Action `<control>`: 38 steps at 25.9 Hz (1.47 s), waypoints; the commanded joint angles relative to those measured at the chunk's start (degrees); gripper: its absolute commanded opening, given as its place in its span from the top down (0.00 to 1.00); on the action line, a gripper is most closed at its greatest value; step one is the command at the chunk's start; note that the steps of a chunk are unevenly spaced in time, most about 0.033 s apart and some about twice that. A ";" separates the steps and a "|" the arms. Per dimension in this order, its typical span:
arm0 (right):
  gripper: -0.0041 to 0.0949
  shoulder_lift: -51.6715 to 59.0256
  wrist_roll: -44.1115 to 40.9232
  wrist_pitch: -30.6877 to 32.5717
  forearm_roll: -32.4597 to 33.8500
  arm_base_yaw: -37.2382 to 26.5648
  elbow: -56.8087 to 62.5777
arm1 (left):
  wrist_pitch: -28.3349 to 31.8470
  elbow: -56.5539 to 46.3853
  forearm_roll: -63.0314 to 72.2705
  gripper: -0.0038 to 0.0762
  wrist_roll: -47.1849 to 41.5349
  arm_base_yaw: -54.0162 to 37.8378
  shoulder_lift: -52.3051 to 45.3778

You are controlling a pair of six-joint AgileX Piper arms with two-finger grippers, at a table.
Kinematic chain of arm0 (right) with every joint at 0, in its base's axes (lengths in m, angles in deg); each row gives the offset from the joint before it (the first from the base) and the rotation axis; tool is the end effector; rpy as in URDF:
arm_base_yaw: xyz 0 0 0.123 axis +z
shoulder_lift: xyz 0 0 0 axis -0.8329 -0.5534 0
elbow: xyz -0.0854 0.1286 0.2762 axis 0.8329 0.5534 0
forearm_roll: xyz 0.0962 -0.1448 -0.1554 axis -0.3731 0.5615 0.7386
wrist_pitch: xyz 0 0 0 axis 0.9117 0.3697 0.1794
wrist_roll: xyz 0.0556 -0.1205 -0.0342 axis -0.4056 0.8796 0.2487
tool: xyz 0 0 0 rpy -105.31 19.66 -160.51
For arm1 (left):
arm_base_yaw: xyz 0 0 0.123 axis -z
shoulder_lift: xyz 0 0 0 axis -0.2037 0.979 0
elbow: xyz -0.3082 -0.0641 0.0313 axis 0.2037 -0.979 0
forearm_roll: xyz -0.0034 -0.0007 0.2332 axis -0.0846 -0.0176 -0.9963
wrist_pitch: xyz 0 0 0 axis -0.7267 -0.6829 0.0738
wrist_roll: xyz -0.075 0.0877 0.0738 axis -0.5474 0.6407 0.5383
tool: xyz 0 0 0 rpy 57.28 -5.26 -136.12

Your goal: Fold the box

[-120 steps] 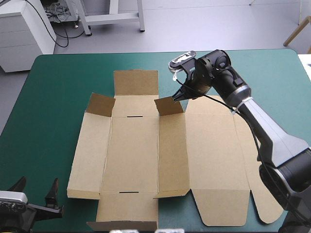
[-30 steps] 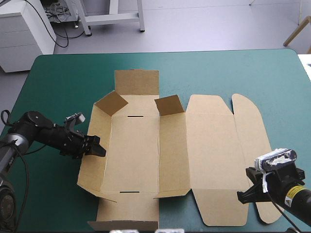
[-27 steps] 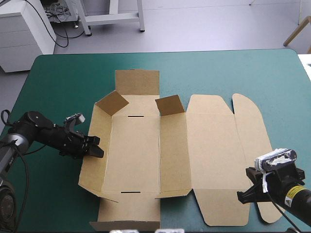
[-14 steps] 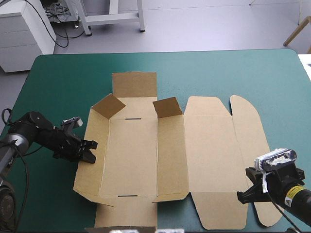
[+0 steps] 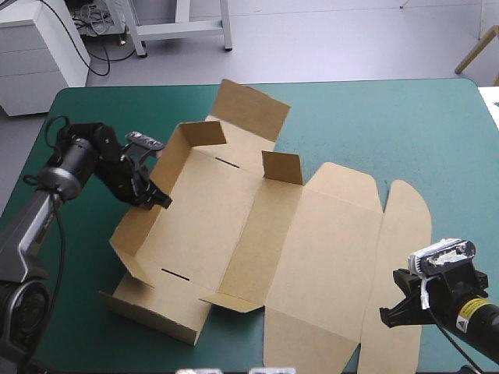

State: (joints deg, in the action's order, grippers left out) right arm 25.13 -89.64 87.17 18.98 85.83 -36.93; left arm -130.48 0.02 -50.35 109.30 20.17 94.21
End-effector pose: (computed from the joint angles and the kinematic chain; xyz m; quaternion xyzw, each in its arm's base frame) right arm 0.0630 0.0278 0.3027 -0.1634 0.8861 0.1148 0.4182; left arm 0.3057 -0.0641 0.2876 0.2309 0.9663 -0.0602 0.0963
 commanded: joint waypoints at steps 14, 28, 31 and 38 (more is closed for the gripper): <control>0.96 -0.20 0.40 -3.49 0.30 -0.02 -1.35 | 1.06 30.75 -27.71 0.96 13.18 20.23 14.60; 0.98 -0.20 0.40 -3.49 0.41 -0.02 -1.35 | 7.04 31.03 -37.49 0.96 15.73 33.50 15.98; 0.98 -0.20 0.40 -3.49 0.41 -0.02 -1.35 | 10.79 31.03 -38.52 0.96 15.36 37.50 15.98; 0.98 -0.20 0.40 -3.37 0.41 -0.02 -1.35 | 14.17 31.03 -43.73 0.96 12.64 42.10 15.98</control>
State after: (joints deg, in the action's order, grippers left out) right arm 25.13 -89.64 87.12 18.98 85.83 -36.93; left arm -118.92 29.49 -92.94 122.04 60.32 113.29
